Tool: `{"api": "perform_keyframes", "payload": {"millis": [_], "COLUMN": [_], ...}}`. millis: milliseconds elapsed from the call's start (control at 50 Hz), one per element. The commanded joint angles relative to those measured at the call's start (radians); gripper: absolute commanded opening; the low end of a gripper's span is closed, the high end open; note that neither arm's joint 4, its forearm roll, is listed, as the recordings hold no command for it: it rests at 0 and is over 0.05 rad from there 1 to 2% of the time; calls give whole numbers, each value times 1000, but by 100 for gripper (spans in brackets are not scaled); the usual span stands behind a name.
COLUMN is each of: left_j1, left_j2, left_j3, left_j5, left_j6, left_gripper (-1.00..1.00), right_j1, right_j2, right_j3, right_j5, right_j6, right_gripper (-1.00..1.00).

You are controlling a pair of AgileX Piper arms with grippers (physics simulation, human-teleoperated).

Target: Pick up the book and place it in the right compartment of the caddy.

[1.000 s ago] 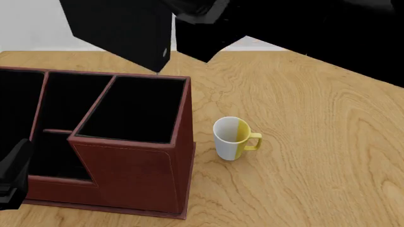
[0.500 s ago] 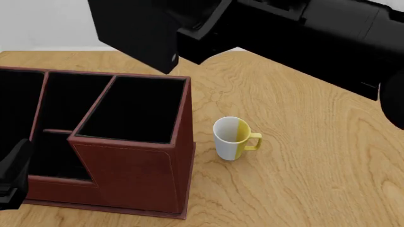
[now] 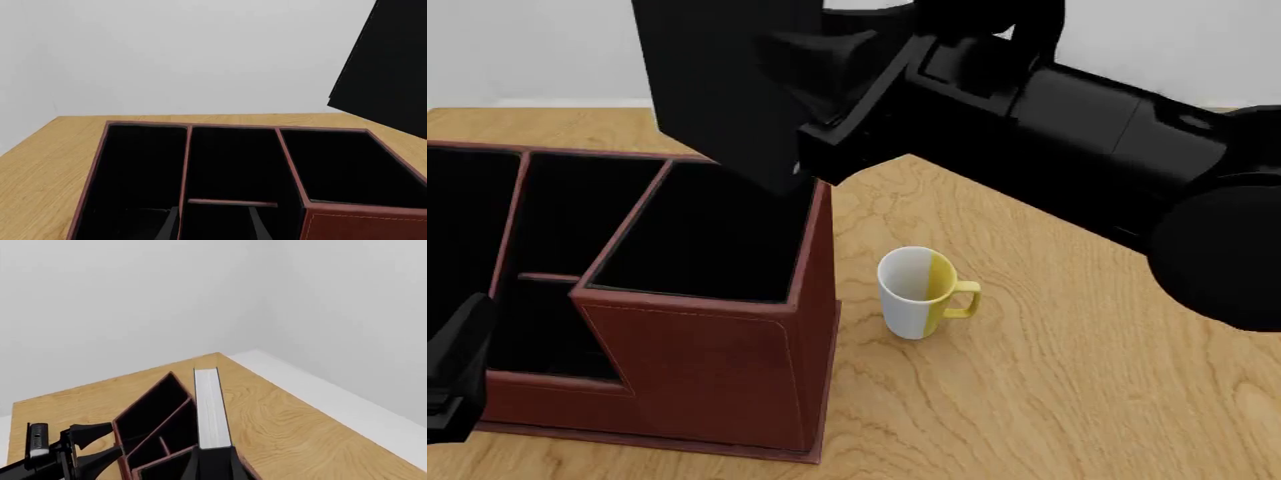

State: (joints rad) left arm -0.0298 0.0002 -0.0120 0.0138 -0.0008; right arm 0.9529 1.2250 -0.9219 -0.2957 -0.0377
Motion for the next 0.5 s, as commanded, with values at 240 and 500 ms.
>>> {"api": "perform_keyframes", "payload": {"millis": [240,500], "left_j1": [0,0], "left_j2": [0,0], "left_j3": [5,5], "left_j5": [-5,-4], "left_j6": [0,0], "left_gripper": [100,100], "right_j1": [-5,-6], "right_j2": [25,56], "right_j3": [53,85], "right_j5": [-76,-115], "right_j6": [65,87], "right_gripper": [-100,-100]}}
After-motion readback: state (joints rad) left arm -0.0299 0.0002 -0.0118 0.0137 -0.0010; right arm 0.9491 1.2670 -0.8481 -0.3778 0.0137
